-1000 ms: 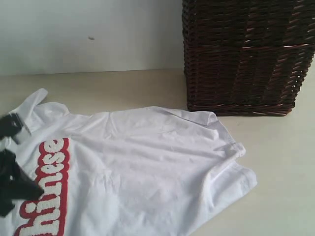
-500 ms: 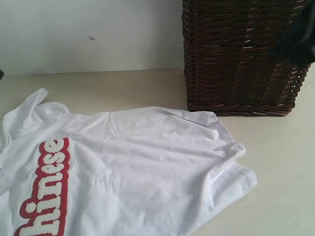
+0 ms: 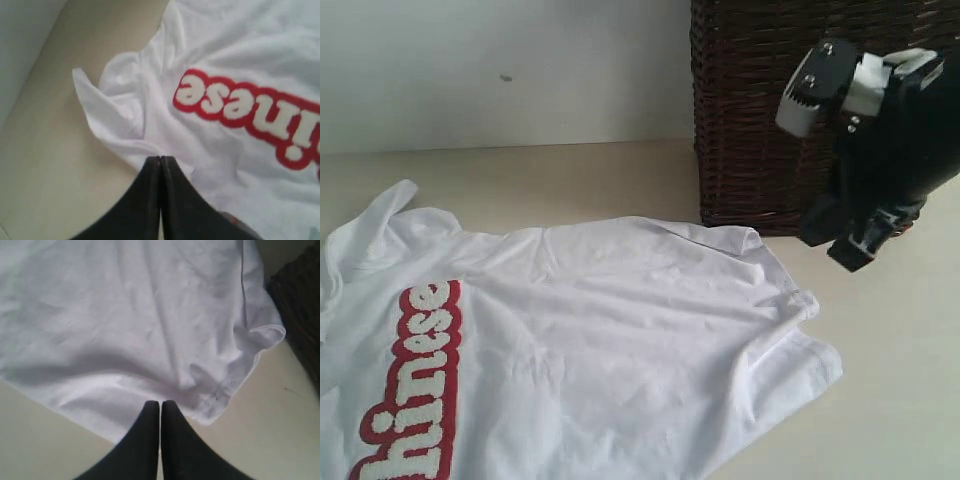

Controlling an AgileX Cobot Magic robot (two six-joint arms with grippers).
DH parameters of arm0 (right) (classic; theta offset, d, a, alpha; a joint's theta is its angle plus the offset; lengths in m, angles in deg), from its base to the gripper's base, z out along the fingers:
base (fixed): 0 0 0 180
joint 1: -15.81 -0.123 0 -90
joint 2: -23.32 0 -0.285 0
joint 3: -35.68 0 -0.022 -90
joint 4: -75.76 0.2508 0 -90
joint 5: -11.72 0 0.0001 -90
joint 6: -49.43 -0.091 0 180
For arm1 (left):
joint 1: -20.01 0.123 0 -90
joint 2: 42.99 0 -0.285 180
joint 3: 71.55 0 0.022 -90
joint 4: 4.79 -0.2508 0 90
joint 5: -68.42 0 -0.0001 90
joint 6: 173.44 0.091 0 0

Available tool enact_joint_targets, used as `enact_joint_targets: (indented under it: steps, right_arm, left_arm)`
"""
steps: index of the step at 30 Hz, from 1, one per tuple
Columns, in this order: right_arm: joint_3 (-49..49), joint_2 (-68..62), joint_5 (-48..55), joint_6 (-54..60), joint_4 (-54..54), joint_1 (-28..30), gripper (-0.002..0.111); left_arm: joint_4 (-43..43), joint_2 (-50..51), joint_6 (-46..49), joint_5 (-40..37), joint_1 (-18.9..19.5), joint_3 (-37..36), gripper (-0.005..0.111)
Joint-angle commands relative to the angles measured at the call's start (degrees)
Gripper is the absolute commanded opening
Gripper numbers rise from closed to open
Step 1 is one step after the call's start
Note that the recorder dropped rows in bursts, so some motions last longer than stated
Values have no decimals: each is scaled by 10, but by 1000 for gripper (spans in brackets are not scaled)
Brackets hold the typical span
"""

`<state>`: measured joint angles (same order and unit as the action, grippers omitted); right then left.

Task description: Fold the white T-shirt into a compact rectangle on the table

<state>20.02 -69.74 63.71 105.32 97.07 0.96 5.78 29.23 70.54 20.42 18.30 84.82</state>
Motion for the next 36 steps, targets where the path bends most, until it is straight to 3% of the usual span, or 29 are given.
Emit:
enact_joint_targets:
  steps: [1,5,12,18,26,36]
  right_arm:
    - [-13,-48,-41,118,77,2,3]
    - [-13,-94,-55,226,92,2,3]
    - [-13,-148,-162,279,143,2,3]
    - [-13,-211,-91,314,191,2,3]
    - [-13,-290,-186,313,203,2,3]
    - [-13,-321,-194,267,152,2,3]
  left_arm:
    - [-39,28,-87,3,0,-5,0]
    - [-7,49,-111,34,-7,-49,0]
    - [42,63,-83,87,-19,-141,0]
    - [47,63,-71,94,-19,-192,0]
    - [48,63,-70,98,-19,-203,0]
    - [48,62,-70,98,-19,-203,0]
